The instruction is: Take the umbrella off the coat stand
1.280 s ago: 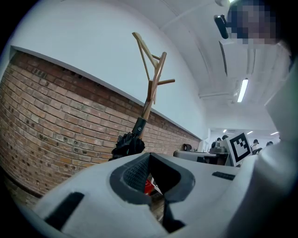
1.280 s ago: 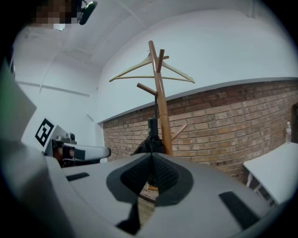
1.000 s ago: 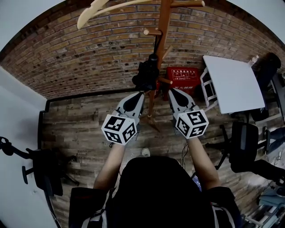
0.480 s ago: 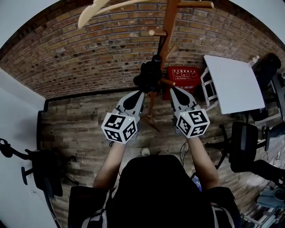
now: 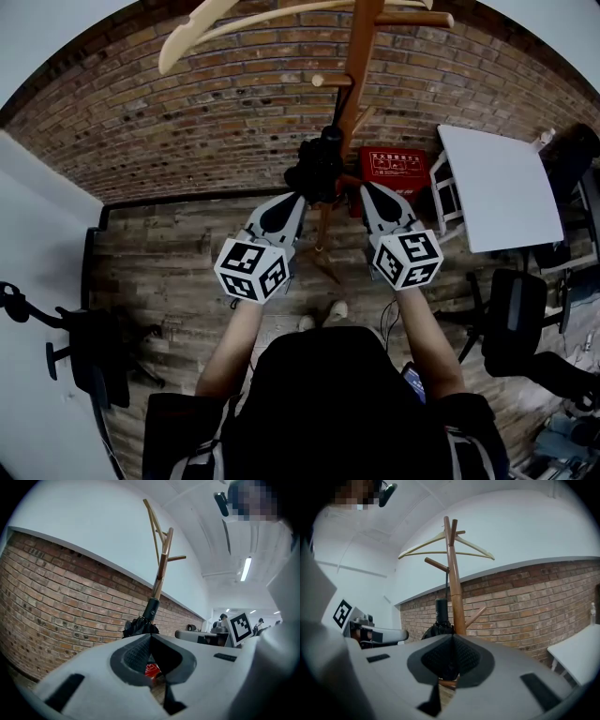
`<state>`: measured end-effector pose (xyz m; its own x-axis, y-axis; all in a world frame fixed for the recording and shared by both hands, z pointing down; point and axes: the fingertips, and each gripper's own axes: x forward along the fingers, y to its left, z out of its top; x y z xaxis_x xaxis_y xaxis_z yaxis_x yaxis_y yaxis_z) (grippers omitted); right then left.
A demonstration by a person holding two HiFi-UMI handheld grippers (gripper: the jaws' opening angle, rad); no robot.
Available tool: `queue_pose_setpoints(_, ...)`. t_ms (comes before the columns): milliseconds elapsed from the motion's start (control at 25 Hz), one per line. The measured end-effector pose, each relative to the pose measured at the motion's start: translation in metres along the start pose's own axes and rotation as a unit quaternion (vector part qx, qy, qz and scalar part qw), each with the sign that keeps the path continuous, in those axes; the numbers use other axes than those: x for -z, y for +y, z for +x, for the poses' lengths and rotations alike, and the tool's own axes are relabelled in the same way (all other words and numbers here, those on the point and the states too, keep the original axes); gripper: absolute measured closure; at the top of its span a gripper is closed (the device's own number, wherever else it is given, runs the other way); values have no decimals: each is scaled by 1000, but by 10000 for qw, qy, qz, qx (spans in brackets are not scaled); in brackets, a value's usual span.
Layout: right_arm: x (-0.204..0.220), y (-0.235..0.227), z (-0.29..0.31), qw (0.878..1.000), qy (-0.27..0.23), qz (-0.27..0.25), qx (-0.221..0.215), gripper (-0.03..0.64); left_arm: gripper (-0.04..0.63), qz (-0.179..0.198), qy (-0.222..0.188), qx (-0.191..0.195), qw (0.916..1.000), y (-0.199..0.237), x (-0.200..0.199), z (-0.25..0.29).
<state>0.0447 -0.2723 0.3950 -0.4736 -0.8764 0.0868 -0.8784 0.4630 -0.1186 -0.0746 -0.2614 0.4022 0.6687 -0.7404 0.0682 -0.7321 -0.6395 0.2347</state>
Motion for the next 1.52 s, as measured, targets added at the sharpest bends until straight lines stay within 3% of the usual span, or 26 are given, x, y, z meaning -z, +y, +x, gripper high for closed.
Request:
queue_pose_setpoints(400,-8,-29,12,10000,-41,24,-86,586,568,-42,-5,-50,10000,4,-3,24)
queue_pose_setpoints(520,-9,-32,19,9999,-45,43,-154,586,434,-22,-21,-86,10000,6,-3,31)
queue_pose_setpoints(640,-9,-35,25,9997,-46,57,-223,586,371,126,-5,-201,9997,9,-2,38)
queue_pose_setpoints(1000,-14,-46,39,9995,-44,56,-314,586,298,411,95,-434,9982,13,5,56)
queue_pose_setpoints(1200,-13,-49,47,9991,-3,63,-407,586,258,749,182,-664,9948,22,6,63)
queue_pose_setpoints(1520,-14,-54,59,9987,35,34,-506,586,225,748,166,-693,9946,32,5,76)
